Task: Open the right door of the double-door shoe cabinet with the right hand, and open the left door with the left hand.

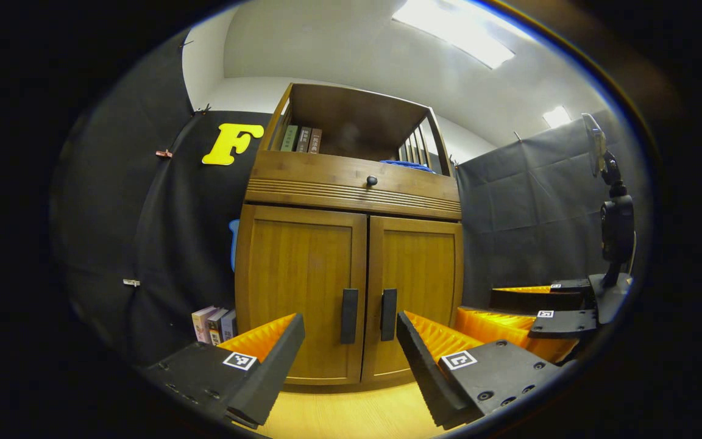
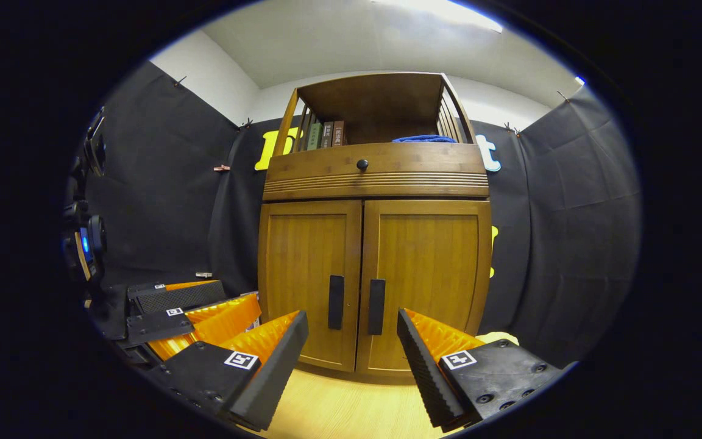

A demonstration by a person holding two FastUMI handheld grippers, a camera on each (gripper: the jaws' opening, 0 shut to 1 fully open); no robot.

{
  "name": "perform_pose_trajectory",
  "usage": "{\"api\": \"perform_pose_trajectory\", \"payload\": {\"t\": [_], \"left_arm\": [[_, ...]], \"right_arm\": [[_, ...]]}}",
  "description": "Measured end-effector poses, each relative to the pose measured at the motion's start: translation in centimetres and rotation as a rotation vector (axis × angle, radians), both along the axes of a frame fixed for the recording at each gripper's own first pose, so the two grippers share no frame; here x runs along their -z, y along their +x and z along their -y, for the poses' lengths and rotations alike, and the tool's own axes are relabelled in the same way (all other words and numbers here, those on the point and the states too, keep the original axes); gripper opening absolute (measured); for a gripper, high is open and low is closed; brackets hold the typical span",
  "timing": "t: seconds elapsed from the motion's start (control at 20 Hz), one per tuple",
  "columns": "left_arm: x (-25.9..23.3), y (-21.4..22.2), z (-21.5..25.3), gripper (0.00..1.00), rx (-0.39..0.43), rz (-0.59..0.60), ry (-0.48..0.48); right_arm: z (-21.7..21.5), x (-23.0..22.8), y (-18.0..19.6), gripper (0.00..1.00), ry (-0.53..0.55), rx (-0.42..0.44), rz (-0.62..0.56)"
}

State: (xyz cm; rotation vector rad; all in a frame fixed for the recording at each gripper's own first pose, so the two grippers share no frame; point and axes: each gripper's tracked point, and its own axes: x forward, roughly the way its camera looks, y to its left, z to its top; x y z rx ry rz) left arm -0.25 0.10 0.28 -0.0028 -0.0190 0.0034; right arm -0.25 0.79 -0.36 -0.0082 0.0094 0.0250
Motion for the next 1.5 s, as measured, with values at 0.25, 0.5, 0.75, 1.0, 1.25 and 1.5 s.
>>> {"api": "perform_pose_trajectory", "payload": {"t": [0.25, 0.5, 0.75, 1.0, 1.25, 1.5], "left_arm": [[0.0, -0.1, 0.7, 0.94, 0.022, -0.003, 0.004], [0.1, 0.0, 1.0, 0.94, 0.033, 0.001, 0.002], [0.4, 0.5, 0.9, 0.94, 0.035, -0.01, -0.016], [0.9, 0.8, 0.2, 0.94, 0.02, -0.021, -0.016], [1.0, 0.7, -0.7, 0.94, 0.006, -0.023, -0.017], [0.8, 0.2, -2.8, 0.94, -0.03, -0.009, -0.005]], "right_arm": [[0.2, -0.3, 0.1, 0.93, 0.001, 0.002, 0.011], [0.5, 0.0, 0.2, 0.93, 0.0, 0.009, 0.005], [1.1, 0.0, 0.6, 0.93, -0.004, 0.021, 0.007], [1.1, 0.1, 1.0, 0.93, -0.005, 0.02, 0.011], [1.1, 0.5, 2.7, 0.93, -0.005, 0.022, 0.004], [1.1, 0.5, 6.6, 0.93, 0.001, 0.04, 0.018]]}}
